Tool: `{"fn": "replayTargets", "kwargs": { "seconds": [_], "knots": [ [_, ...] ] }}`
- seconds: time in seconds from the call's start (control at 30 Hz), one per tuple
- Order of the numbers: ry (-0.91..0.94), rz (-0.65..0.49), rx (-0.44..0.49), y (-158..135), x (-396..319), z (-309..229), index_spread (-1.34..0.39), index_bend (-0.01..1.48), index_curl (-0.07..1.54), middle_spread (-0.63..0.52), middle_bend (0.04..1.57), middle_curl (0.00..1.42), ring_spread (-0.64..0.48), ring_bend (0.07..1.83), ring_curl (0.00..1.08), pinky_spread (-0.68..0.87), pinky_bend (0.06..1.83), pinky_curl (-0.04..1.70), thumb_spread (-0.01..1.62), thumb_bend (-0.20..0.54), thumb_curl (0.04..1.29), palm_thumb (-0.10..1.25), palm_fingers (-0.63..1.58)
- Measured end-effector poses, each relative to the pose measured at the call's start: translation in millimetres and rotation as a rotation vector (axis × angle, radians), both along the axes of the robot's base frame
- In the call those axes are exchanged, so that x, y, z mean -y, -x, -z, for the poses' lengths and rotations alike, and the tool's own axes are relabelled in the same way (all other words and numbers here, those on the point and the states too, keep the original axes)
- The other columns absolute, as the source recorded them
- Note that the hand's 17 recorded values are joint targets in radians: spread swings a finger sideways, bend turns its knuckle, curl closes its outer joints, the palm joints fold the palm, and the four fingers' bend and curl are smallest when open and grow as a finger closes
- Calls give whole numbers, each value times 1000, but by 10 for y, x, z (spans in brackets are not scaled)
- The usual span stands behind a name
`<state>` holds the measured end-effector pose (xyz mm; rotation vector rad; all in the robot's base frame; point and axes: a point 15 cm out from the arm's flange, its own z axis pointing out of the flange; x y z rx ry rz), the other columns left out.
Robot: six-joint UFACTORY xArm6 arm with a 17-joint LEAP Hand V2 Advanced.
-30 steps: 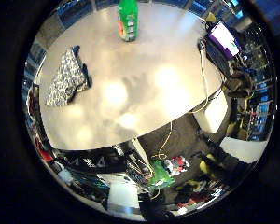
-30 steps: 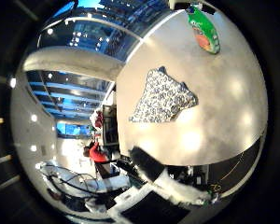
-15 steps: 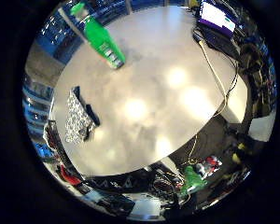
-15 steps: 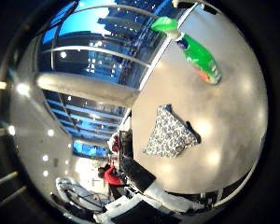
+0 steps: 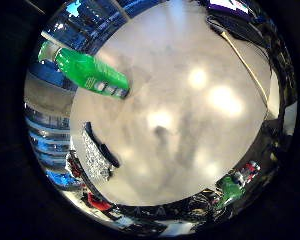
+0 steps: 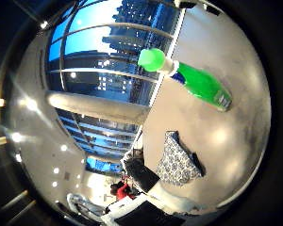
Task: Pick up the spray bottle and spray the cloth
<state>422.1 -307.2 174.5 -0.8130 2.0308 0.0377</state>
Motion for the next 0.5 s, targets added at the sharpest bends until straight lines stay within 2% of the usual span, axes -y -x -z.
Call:
{"fn": "replayTargets", "kwargs": {
  "seconds": [0.5],
  "knots": [
    [-53,-52,7,-620,-182,254,-123,139,220,244,189,299,237,325,266,410,491,319,974,-28,287,409,-33]
  ]
}}
